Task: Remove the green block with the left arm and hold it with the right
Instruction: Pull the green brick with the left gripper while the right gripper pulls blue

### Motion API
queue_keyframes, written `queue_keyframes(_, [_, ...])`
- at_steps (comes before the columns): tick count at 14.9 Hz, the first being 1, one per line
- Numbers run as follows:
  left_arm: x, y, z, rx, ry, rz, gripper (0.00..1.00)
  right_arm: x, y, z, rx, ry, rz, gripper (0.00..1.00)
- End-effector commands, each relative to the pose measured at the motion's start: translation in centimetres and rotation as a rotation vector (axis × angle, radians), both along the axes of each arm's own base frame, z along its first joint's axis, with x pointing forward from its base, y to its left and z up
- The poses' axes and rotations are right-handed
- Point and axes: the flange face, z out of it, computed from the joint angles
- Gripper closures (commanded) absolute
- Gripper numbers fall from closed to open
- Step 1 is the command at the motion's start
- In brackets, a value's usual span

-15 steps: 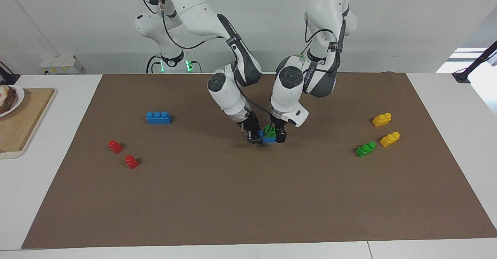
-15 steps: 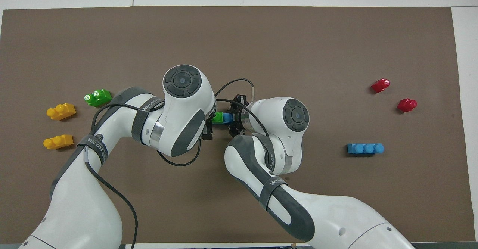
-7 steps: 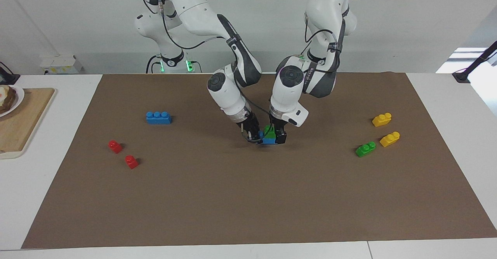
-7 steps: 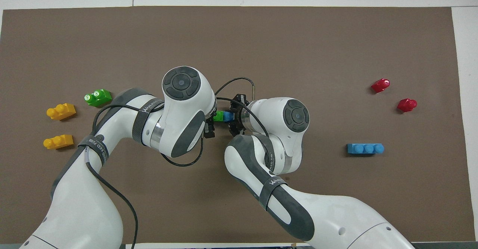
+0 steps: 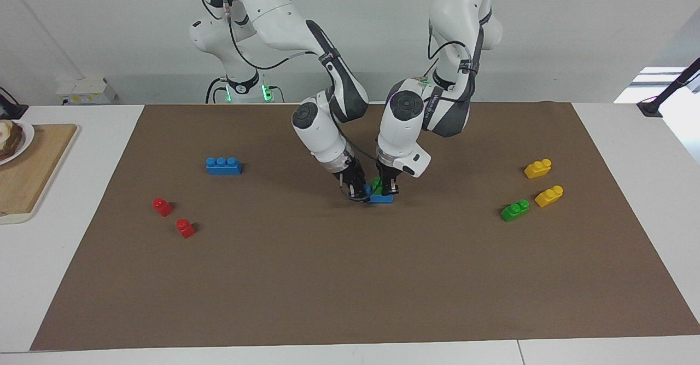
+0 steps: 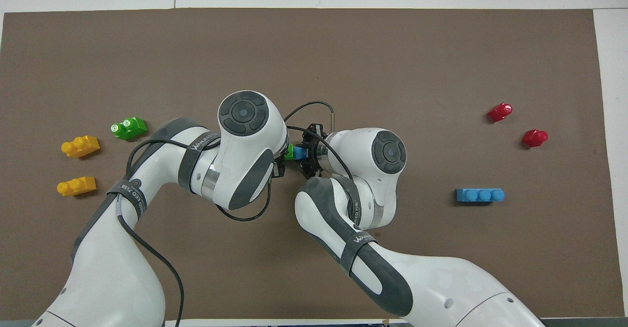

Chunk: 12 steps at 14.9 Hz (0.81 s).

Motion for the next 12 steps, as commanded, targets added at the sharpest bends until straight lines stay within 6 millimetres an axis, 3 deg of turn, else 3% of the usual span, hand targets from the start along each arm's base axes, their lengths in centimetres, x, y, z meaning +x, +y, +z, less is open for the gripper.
queue_keyframes(1, [-0.6, 0.2, 0.2, 0.0, -0.012, 0.029, 1.0, 0.3, 0.2, -0.1, 0.016, -0.018, -0.016, 1.0])
queue_keyframes(7, [-0.9, 2.5, 5.7, -0.035, -0.067, 0.026, 1.0, 0.5, 0.2, 0.0, 0.017, -0.036, -0.025, 1.0])
queue_keyframes(10, [-0.7, 6.2, 9.2, -0.029, -0.064, -0.005, 1.0, 1.5, 0.1, 2.1, 0.039, -0.06, -0.017, 1.0])
queue_keyframes(12, [-1.5, 9.8, 11.9, -0.011, -0.026, -0.11, 1.0, 2.9, -2.0, 3.9, 0.045, -0.08, 0.02, 1.0])
